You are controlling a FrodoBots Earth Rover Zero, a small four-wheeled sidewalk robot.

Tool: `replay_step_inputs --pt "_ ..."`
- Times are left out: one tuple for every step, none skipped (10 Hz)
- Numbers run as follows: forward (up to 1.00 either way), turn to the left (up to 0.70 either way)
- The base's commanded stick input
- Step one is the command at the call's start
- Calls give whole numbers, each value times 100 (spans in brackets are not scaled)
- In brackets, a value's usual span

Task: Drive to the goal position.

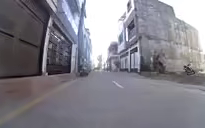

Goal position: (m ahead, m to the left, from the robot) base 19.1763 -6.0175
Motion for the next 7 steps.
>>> replay_step_inputs --pt "100 0" --pt "100 0" --pt "100 0" --pt "100 0" --pt "100 0" --pt "100 0" --pt "100 0"
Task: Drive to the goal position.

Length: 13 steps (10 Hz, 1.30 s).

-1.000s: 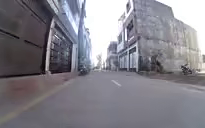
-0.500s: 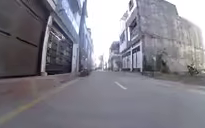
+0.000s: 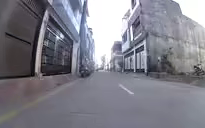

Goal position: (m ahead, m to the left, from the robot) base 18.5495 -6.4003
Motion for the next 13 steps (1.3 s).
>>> replay_step_inputs --pt "100 0" --pt "100 0" --pt "100 0" --pt "100 0" --pt "100 0" --pt "100 0" --pt "100 0" --pt "100 0" --pt "100 0" --pt "100 0" --pt "100 0" --pt "100 0" --pt "100 0"
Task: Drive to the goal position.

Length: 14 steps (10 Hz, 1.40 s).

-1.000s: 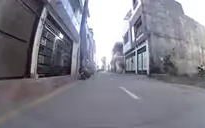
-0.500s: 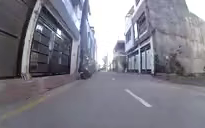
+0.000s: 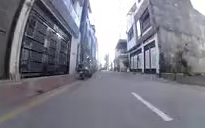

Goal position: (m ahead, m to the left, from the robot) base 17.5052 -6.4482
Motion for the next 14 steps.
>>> replay_step_inputs --pt "100 0" --pt "100 0" --pt "100 0" --pt "100 0" --pt "100 -15" --pt "100 -27" --pt "100 -27" --pt "100 -27" --pt "100 -27" --pt "100 -27" --pt "100 -27" --pt "100 -19" --pt "100 0" --pt "100 0"
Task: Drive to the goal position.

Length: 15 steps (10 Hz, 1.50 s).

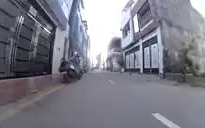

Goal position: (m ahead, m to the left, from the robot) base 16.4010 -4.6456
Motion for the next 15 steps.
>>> replay_step_inputs --pt "100 0" --pt "100 0" --pt "100 0" --pt "100 0" --pt "100 0" --pt "100 0" --pt "100 0" --pt "100 0" --pt "100 0" --pt "100 0" --pt "100 0" --pt "100 0" --pt "100 0" --pt "100 0" --pt "100 0"
